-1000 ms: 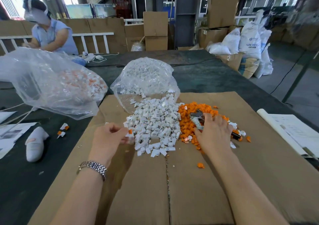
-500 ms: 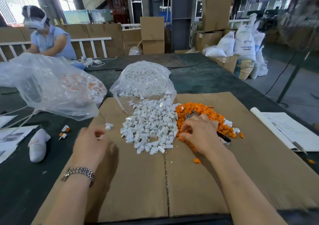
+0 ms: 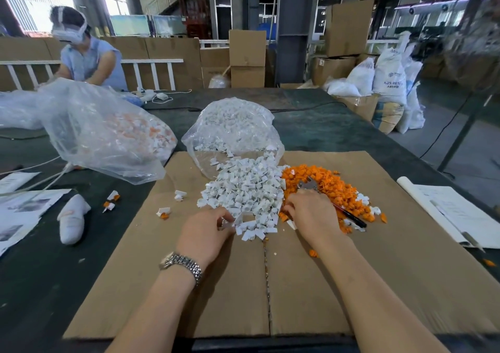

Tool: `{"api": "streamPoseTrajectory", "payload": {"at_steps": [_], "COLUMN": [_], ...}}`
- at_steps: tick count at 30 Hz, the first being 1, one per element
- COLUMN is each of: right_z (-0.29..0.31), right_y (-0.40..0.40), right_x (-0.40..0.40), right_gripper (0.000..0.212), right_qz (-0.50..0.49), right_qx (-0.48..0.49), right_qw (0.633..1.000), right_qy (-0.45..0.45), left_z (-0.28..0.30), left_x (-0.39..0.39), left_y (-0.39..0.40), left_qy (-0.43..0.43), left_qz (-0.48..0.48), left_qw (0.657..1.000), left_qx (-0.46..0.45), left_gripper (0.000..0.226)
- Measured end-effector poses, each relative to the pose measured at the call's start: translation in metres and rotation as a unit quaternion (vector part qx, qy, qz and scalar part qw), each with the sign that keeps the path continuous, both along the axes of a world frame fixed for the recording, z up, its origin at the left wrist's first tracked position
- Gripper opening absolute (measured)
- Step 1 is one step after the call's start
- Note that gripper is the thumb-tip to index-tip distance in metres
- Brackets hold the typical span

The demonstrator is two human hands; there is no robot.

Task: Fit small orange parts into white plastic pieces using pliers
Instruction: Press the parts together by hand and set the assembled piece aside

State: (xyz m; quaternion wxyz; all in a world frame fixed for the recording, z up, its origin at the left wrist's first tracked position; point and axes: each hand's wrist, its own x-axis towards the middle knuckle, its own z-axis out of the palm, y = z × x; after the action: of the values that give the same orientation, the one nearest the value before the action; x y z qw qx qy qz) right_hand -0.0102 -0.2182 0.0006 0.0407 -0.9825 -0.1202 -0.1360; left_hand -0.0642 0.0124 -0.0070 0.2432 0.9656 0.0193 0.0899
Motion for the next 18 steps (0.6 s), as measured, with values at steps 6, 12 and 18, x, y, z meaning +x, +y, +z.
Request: {"api": "streamPoseTrajectory", "payload": {"at_steps": [6,12,18], "right_z": [0.002,-0.001,-0.009], "right_y": [0.005,0.037,0.050], "right_x": [-0.007,-0.005,0.002], "right_gripper": [0.020,0.010,0.007], "right_qz": [-0.009,0.014,0.027], "right_qx": [0.256,0.467,0.500], "right_qw": [0.965,0.884,0.865], "right_qy": [-0.053,0.022,0.035], "left_z": [0.000,0.012,0.016], "left_x": [0.007,0.022,0.040], "left_y": [-0.008,-0.016,-0.020], "left_qy": [-0.037,-0.101,-0.068], "left_qz": [0.007,0.032,0.064], "left_qw": [0.999,0.992,0.930], "left_qx": [0.007,-0.069,-0.356], "left_gripper": [0.013,0.012,0.007]}}
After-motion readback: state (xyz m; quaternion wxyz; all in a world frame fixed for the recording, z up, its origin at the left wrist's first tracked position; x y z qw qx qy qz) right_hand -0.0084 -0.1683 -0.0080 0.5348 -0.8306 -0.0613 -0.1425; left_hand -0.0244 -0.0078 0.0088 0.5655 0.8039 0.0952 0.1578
